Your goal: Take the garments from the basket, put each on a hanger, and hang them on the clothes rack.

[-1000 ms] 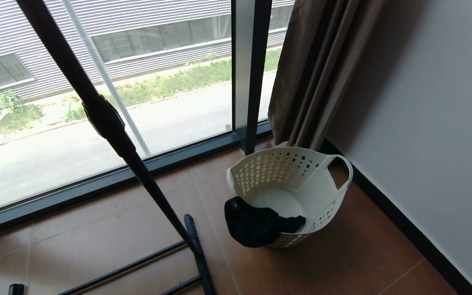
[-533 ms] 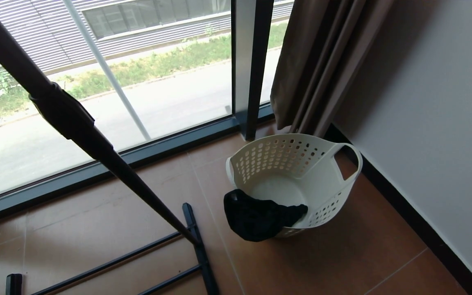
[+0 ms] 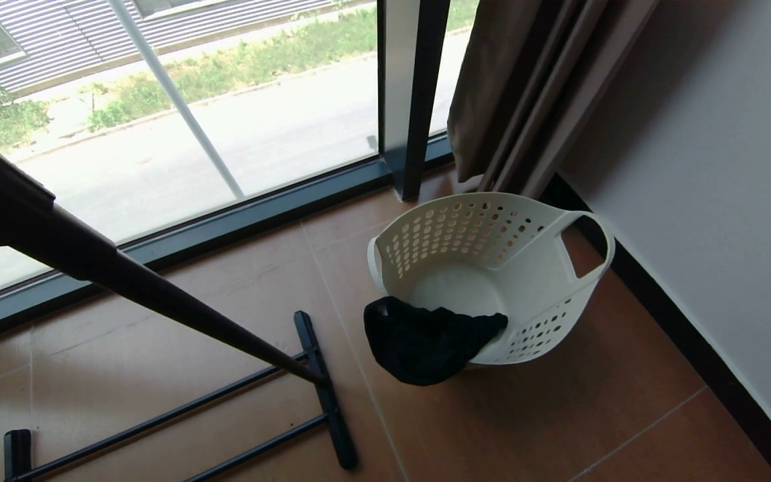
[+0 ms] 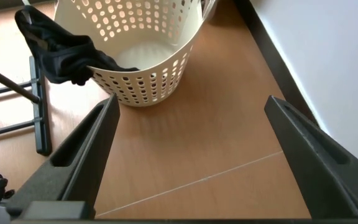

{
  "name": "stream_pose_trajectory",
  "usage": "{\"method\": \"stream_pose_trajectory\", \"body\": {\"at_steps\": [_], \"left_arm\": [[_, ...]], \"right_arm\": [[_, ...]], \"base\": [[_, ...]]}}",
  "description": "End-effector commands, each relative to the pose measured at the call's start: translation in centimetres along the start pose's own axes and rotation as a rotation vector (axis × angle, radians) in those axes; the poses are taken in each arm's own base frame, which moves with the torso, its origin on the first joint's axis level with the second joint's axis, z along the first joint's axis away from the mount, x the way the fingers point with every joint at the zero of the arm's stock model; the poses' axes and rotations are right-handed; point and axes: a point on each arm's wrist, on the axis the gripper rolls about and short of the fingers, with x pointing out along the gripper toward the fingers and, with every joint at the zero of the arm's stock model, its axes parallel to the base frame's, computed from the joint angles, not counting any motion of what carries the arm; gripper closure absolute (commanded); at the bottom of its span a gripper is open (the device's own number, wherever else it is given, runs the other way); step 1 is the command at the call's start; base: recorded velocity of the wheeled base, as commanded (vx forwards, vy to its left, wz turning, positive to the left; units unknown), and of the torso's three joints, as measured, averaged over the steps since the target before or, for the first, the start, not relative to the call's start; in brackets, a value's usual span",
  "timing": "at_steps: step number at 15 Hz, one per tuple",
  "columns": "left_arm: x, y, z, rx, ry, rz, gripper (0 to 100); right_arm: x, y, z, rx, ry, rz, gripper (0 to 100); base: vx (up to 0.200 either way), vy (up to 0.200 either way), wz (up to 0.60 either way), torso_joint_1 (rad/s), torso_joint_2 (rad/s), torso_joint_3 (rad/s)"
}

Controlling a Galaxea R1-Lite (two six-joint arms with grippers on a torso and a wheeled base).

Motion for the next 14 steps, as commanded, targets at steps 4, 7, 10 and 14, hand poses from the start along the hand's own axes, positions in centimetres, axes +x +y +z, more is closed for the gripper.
{"method": "stream_pose_trajectory", "body": {"at_steps": [4, 7, 10, 14], "left_arm": [[0.0, 0.0, 0.0, 0.0, -0.002, 0.002, 0], [0.0, 0.0, 0.0, 0.0, -0.003, 0.007, 0], [0.0, 0.0, 0.0, 0.002, -0.003, 0.005, 0], [0.0, 0.0, 0.0, 0.002, -0.003, 0.005, 0]], "right_arm": [[0.0, 0.0, 0.0, -0.001, 0.001, 0.001, 0], [0.0, 0.0, 0.0, -0.01, 0.001, 0.004, 0], [-0.1, -0.1, 2.6, -0.01, 0.002, -0.016, 0], [5.9, 0.1, 7.8, 0.004, 0.194, 0.225, 0]], "base": [[0.0, 0.0, 0.0, 0.006, 0.0, -0.192], [0.0, 0.0, 0.0, 0.005, 0.0, -0.059], [0.0, 0.0, 0.0, 0.0, 0.0, 0.0], [0.0, 0.0, 0.0, 0.0, 0.0, 0.0]]}}
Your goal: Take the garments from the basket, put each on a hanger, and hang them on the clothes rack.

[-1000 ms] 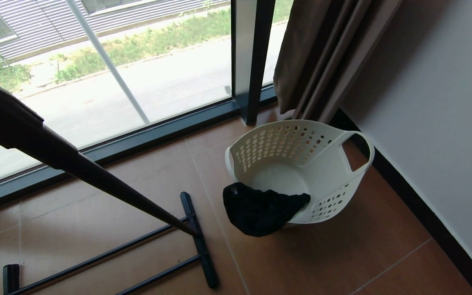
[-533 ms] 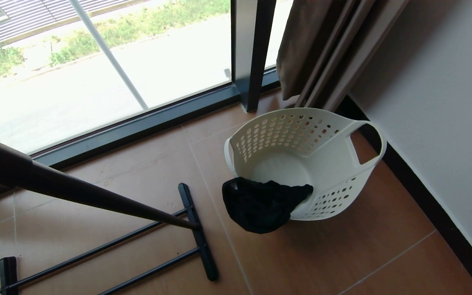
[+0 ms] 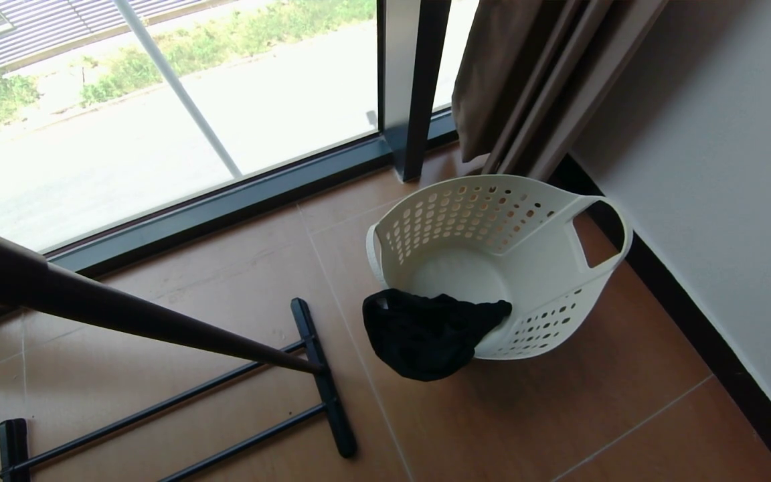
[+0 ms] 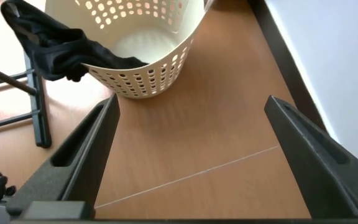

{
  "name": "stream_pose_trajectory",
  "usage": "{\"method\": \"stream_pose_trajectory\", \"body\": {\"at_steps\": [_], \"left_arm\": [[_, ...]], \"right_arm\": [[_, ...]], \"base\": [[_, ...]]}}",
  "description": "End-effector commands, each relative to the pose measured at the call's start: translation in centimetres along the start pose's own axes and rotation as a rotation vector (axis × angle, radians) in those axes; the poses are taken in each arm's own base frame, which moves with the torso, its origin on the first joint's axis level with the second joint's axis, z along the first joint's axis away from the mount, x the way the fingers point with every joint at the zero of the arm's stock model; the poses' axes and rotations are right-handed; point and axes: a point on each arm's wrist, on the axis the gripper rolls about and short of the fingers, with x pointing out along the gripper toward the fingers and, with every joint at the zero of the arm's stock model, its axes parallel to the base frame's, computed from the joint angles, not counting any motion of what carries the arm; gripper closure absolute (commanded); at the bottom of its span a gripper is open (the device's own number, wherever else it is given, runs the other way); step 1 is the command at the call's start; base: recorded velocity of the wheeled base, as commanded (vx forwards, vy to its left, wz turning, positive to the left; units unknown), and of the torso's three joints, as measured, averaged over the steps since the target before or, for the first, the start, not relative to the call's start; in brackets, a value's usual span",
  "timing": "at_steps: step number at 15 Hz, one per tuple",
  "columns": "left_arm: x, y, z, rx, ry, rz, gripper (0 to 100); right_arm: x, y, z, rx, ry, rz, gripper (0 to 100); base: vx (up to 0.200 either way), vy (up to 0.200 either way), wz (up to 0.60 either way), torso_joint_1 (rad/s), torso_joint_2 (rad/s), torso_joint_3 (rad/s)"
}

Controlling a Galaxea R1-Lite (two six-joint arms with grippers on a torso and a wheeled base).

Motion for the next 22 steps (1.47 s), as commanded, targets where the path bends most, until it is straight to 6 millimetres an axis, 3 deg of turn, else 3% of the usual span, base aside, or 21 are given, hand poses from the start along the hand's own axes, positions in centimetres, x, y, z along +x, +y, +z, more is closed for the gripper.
{"method": "stream_pose_trajectory", "body": {"at_steps": [1, 3, 6, 7, 8, 9, 12, 14, 16, 22], "left_arm": [[0.0, 0.0, 0.0, 0.0, -0.001, 0.0, 0], [0.0, 0.0, 0.0, 0.0, -0.001, 0.0, 0], [0.0, 0.0, 0.0, 0.0, -0.001, 0.0, 0], [0.0, 0.0, 0.0, 0.0, -0.001, 0.001, 0], [0.0, 0.0, 0.0, 0.0, 0.0, 0.003, 0], [0.0, 0.0, 0.0, 0.001, 0.0, 0.004, 0], [0.0, 0.0, 0.0, 0.003, 0.0, 0.004, 0], [0.0, 0.0, 0.0, 0.001, -0.001, 0.001, 0], [0.0, 0.0, 0.0, -0.002, 0.0, 0.006, 0], [0.0, 0.0, 0.0, -0.002, 0.0, 0.003, 0]], "right_arm": [[6.5, 0.3, 5.2, 0.0, 0.171, 0.229, 0], [10.7, 0.7, 8.4, 0.001, 0.226, 0.253, 0], [17.6, 2.1, 10.8, -0.028, 0.316, 0.303, 0], [18.3, 2.3, 10.9, -0.041, 0.323, 0.311, 0], [21.5, 3.0, 10.8, -0.125, 0.356, 0.352, 0], [23.3, 3.3, 10.7, -0.158, 0.373, 0.387, 0], [27.3, 5.0, 11.3, -0.194, 0.366, 0.434, 0], [31.1, 6.3, 11.2, -0.253, 0.36, 0.464, 0], [33.8, 7.0, 10.8, -0.334, 0.356, 0.493, 0], [37.8, 11.5, 10.1, -0.468, 0.442, 0.639, 0]], "base": [[0.0, 0.0, 0.0, 0.0, 0.0, 0.0], [0.0, 0.0, 0.0, 0.0, 0.0, 0.0], [0.0, 0.0, 0.0, 0.0, 0.0, 0.0], [0.0, 0.0, 0.0, 0.0, 0.0, 0.0], [0.0, 0.0, 0.0, 0.0, 0.0, 0.0], [0.0, 0.0, 0.0, 0.0, 0.0, 0.0], [0.0, 0.0, 0.0, 0.0, 0.0, 0.0], [0.0, 0.0, 0.0, 0.0, 0.0, 0.0], [0.0, 0.0, 0.0, 0.0, 0.0, 0.0], [0.0, 0.0, 0.0, 0.0, 0.0, 0.0]]}}
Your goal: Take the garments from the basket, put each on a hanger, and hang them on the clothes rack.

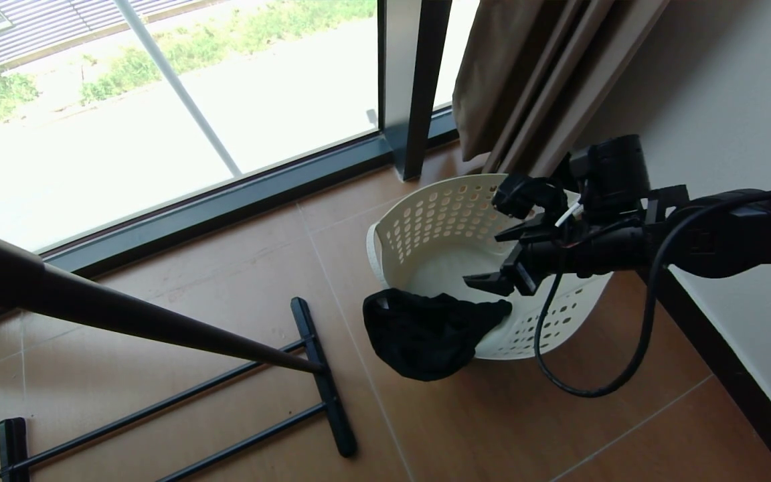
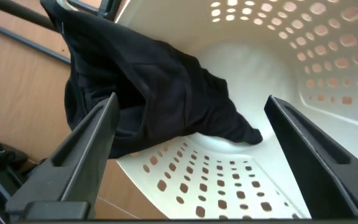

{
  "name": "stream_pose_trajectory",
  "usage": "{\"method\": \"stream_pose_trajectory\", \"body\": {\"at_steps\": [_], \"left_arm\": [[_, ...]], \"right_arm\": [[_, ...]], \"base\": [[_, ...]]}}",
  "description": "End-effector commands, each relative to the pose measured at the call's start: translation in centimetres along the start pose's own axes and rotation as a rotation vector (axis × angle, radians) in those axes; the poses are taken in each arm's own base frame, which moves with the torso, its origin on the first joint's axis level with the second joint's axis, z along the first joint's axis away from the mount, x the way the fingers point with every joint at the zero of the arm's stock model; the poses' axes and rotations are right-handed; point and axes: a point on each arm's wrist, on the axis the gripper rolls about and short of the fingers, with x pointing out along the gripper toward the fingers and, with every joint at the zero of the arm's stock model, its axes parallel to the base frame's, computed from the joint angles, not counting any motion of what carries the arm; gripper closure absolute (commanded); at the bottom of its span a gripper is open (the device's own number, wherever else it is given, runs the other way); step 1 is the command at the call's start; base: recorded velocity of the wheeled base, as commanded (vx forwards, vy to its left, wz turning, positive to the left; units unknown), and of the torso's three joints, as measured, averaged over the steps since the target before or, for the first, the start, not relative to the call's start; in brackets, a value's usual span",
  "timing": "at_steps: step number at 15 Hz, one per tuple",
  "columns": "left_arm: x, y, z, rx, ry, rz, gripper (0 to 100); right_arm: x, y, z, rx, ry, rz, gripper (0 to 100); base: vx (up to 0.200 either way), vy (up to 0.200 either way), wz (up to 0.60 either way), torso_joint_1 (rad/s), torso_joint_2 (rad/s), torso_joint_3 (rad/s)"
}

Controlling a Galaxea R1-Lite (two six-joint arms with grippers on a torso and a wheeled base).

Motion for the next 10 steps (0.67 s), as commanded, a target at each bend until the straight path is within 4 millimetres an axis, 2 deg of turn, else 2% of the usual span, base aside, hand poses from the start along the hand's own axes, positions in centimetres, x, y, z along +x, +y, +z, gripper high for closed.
{"method": "stream_pose_trajectory", "body": {"at_steps": [1, 4, 8, 10], "left_arm": [[0.0, 0.0, 0.0, 0.0, -0.001, 0.0, 0], [0.0, 0.0, 0.0, 0.0, -0.001, 0.0, 0], [0.0, 0.0, 0.0, 0.0, -0.001, 0.0, 0], [0.0, 0.0, 0.0, 0.0, -0.001, 0.0, 0]], "right_arm": [[3.4, 0.9, 0.2, -0.026, 0.052, 0.065, 0], [4.3, 2.0, 0.2, -0.039, 0.08, 0.103, 0], [5.0, 1.7, 0.0, -0.037, 0.09, 0.097, 0], [7.0, 1.8, -1.4, -0.017, 0.138, 0.114, 0]], "base": [[0.0, 0.0, 0.0, 0.0, 0.0, 0.0], [0.0, 0.0, 0.0, 0.0, 0.0, 0.0], [0.0, 0.0, 0.0, 0.0, 0.0, 0.0], [0.0, 0.0, 0.0, 0.0, 0.0, 0.0]]}}
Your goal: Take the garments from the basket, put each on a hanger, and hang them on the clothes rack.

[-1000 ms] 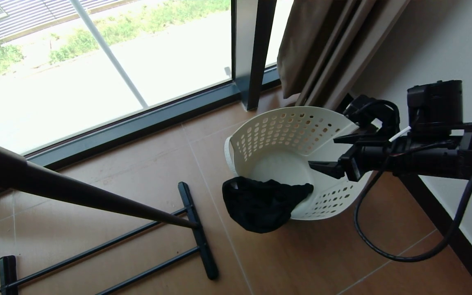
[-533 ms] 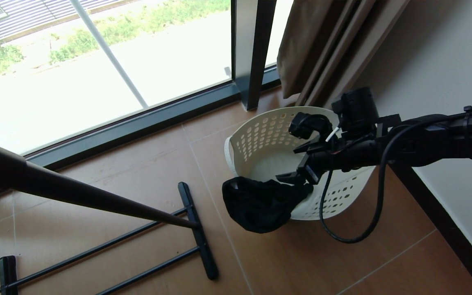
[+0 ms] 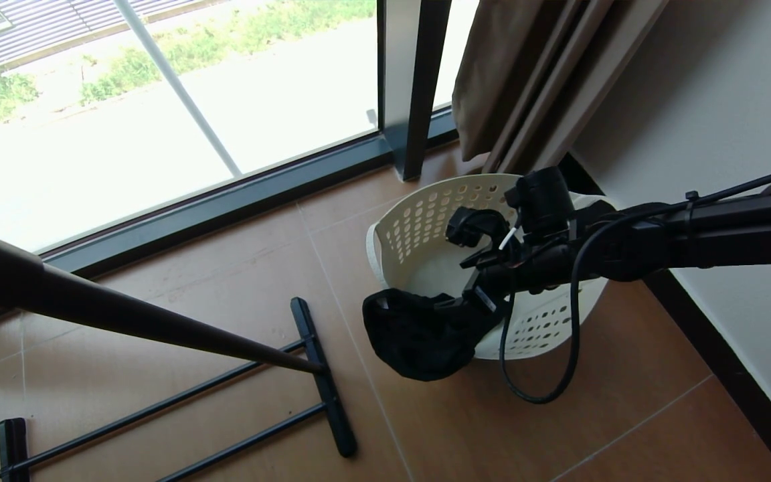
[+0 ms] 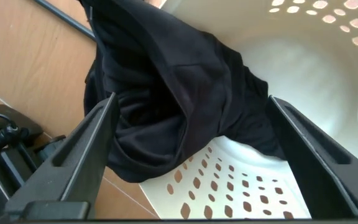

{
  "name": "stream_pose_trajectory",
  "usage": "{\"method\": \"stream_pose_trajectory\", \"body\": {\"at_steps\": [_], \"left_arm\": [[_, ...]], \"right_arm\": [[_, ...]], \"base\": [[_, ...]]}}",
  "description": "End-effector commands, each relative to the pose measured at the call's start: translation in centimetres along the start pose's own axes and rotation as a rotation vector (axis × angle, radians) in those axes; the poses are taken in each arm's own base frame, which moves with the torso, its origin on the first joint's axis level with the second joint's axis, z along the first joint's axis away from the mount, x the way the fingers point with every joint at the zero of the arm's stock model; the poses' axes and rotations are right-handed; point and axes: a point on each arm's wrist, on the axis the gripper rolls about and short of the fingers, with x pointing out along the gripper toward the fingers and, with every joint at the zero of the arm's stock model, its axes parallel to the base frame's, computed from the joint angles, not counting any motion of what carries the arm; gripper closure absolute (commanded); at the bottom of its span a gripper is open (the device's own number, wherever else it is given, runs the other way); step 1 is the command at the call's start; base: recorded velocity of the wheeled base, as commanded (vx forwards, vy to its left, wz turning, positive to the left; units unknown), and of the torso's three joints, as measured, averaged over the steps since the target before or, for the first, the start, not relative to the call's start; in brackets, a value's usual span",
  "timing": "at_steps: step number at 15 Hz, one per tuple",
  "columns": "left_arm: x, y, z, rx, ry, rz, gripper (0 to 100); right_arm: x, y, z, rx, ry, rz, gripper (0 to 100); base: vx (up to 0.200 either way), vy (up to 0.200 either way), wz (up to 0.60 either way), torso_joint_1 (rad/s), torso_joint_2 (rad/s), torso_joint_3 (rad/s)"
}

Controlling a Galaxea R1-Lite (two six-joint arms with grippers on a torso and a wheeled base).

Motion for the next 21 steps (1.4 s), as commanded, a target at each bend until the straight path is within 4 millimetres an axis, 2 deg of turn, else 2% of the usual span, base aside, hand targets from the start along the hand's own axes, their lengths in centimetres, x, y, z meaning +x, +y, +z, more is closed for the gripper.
{"method": "stream_pose_trajectory", "body": {"at_steps": [1, 4, 6, 17, 21], "left_arm": [[0.0, 0.0, 0.0, 0.0, -0.001, 0.0, 0], [0.0, 0.0, 0.0, 0.0, -0.001, 0.0, 0], [0.0, 0.0, 0.0, 0.0, -0.001, 0.0, 0], [0.0, 0.0, 0.0, 0.0, -0.001, 0.001, 0], [0.0, 0.0, 0.0, 0.0, -0.001, 0.0, 0]], "right_arm": [[1.6, -0.2, -0.9, 0.013, 0.032, 0.012, 0], [2.6, -1.2, -1.8, 0.032, 0.056, -0.007, 0], [2.6, -1.8, -1.6, 0.038, 0.047, -0.022, 0], [4.3, -2.2, -2.9, 0.054, 0.091, -0.025, 0], [4.9, -2.5, -2.5, 0.052, 0.08, -0.027, 0]], "base": [[0.0, 0.0, 0.0, 0.0, 0.0, 0.0], [0.0, 0.0, 0.0, 0.0, 0.0, 0.0], [0.0, 0.0, 0.0, 0.0, 0.0, 0.0], [0.0, 0.0, 0.0, 0.0, 0.0, 0.0], [0.0, 0.0, 0.0, 0.0, 0.0, 0.0]]}}
